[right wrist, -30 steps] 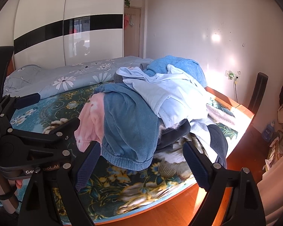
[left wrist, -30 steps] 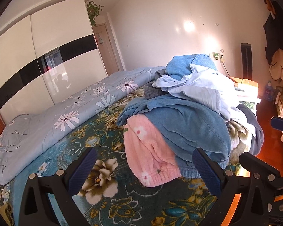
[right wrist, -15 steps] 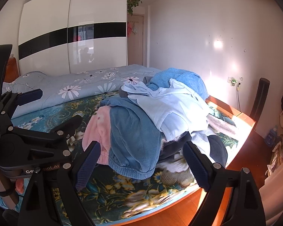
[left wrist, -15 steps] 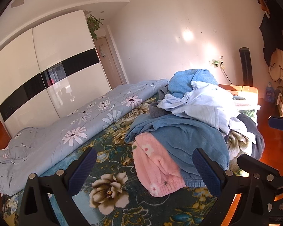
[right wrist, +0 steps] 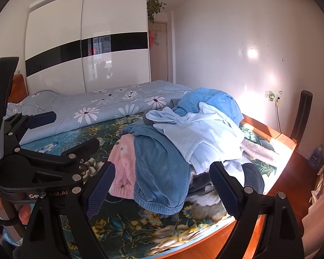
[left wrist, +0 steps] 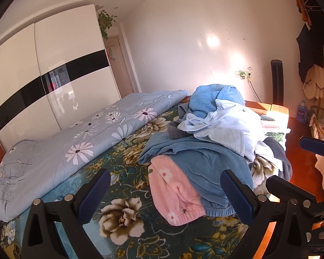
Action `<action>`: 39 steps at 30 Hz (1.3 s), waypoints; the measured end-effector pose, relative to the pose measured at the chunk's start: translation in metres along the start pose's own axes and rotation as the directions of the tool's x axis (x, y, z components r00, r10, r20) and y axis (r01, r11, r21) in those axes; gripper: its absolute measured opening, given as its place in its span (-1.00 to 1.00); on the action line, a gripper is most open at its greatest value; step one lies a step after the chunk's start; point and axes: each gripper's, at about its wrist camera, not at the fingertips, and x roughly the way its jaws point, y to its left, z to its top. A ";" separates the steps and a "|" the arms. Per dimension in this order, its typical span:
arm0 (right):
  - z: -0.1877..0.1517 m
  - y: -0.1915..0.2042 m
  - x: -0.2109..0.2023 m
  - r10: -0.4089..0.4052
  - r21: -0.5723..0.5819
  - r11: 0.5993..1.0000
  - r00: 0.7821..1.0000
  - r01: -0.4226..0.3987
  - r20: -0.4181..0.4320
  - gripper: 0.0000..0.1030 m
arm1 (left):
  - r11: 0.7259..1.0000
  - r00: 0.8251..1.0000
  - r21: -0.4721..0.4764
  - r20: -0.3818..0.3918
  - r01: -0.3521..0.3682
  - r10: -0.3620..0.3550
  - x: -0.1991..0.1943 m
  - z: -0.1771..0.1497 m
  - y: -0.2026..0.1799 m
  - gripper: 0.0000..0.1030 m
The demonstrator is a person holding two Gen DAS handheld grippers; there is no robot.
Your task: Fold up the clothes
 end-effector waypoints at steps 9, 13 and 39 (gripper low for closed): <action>0.013 -0.002 -0.002 0.006 -0.018 1.000 1.000 -0.005 0.022 0.74 | 1.000 1.000 0.011 -0.004 -0.017 0.017 -0.003 0.014 0.001 1.00; 0.015 -0.002 -0.003 0.014 -0.019 1.000 0.999 -0.013 0.040 0.75 | 1.000 1.000 -0.004 0.000 -0.018 0.018 -0.003 0.016 0.004 1.00; 0.007 -0.097 0.078 -0.048 0.178 0.982 0.994 0.064 -0.093 0.93 | 0.996 1.000 -0.094 -0.023 0.012 -0.014 0.029 -0.030 0.049 1.00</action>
